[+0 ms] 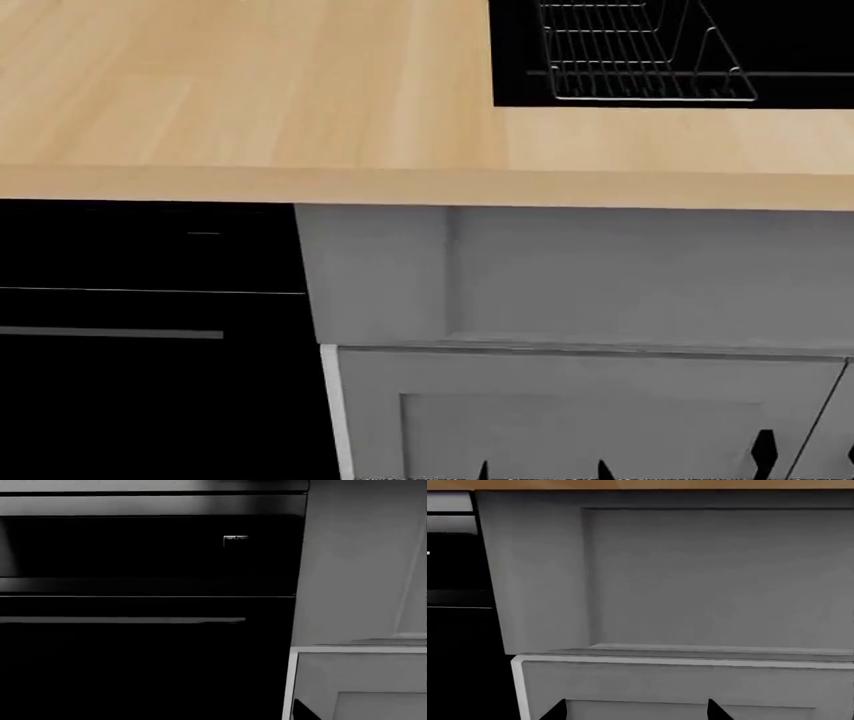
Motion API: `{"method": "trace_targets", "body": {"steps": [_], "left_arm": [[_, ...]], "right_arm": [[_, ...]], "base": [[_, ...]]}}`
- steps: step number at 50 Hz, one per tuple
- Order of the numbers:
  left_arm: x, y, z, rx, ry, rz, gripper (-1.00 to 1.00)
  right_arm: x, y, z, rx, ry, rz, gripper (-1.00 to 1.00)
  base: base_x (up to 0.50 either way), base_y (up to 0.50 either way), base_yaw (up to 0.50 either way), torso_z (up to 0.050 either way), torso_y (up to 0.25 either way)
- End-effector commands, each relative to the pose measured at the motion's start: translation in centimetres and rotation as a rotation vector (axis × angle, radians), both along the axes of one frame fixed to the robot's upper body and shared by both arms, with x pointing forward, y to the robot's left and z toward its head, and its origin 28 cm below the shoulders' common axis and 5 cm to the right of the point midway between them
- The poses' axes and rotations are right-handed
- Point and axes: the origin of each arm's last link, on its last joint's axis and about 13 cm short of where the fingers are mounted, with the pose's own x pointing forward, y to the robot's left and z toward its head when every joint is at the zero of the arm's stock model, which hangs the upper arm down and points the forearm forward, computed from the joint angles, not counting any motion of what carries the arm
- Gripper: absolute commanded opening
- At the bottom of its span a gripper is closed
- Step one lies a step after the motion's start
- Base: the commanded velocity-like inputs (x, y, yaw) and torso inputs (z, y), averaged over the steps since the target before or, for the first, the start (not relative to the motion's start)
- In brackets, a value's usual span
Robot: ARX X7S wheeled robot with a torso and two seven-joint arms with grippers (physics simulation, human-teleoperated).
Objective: Open the dishwasher door
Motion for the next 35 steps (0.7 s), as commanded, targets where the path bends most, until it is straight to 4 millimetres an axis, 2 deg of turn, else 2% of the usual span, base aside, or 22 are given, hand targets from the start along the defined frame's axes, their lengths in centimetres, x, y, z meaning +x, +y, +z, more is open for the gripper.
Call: {"method": "trace_targets", "body": {"steps": [1, 5, 8, 19, 28, 35], "left_arm": [[-0.2, 0.0, 0.2, 0.016, -0.001, -0.004, 1.0], [-0.4, 0.1, 0.3, 0.046, -0.001, -0.006, 1.0], [-0.6, 0.2, 0.4, 0.132, 0.01, -0.016, 1.0], [-2.2, 3.0, 2.2, 0.66, 0.076, 0.009, 1.0], [-2.6, 4.6, 3.6, 0.911, 0.113, 0.028, 1.0], [-2.1, 5.9, 5.1, 1.092, 0.13, -0.002, 1.0]], "right_arm": [[-0.1, -0.1, 0.0, 0.001, -0.004, -0.006, 1.0], [-0.2, -0.1, 0.1, 0.003, -0.007, -0.007, 1.0], [-0.4, -0.1, 0.3, 0.007, -0.009, -0.01, 1.0], [-0.5, -0.1, 0.2, 0.012, -0.011, -0.008, 1.0], [-0.5, -0.2, 0.3, 0.013, -0.013, -0.011, 1.0], [-0.5, -0.2, 0.5, 0.015, -0.014, -0.011, 1.0]], "base": [[0.0, 0.0, 0.0, 0.0, 0.0], [0.0, 0.0, 0.0, 0.0, 0.0], [0.0, 0.0, 0.0, 0.0, 0.0], [0.0, 0.0, 0.0, 0.0, 0.0], [0.0, 0.0, 0.0, 0.0, 0.0], [0.0, 0.0, 0.0, 0.0, 0.0]]}}
